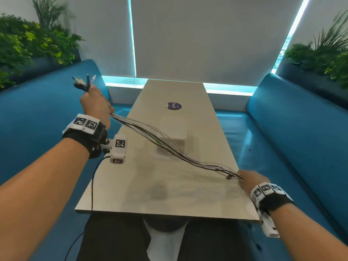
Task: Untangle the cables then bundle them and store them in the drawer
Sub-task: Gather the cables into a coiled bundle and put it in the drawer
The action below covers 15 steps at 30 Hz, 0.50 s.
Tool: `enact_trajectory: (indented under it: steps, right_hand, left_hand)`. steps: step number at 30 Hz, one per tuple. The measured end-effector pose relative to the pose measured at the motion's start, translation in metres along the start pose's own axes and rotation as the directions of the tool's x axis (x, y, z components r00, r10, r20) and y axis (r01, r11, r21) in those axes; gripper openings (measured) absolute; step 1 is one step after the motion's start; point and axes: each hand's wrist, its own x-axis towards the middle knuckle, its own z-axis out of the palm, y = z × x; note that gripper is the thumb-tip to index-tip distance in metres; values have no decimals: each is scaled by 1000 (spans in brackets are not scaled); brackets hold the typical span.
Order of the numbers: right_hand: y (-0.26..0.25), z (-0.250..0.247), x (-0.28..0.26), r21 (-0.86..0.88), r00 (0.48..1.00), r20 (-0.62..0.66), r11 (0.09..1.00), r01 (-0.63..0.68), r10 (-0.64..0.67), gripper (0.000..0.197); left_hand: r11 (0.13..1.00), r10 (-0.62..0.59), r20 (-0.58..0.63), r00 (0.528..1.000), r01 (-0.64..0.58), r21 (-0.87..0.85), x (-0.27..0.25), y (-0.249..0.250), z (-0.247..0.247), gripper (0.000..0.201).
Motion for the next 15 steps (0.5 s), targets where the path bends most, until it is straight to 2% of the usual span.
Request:
enact_trajectory:
  steps: [3,6,8,10,12,15]
  right_hand:
    - [2,4,0,167,1000,-19,986,-13,16,42]
    - [1,9,4,391,989,-145,919,43,16,47]
    - [2,9,9,379,982,-187,921,85,-14,45]
    - [8,12,12,312,989,-143,947,77,-33,43]
    - [20,17,10,237,996,-79,972,-11,30,34]
    - [37,22,7,108,981,-88,981,-163,173,19]
  left_hand:
    - [1000,-30,0,1000,30,-1,-2,-10,5,35]
    - [998,-33,1,999,33,46,1,-18,4,34]
    - [998,-32,-4,999,32,62,3,-22,3,33]
    - [998,-20,-12,1000,21,64,4,-23,1,34]
    - [998,-12,-18,1000,13,62,4,-23,-1,33]
    - [998,-17,-5,1000,17,56,0,-24,-2,33]
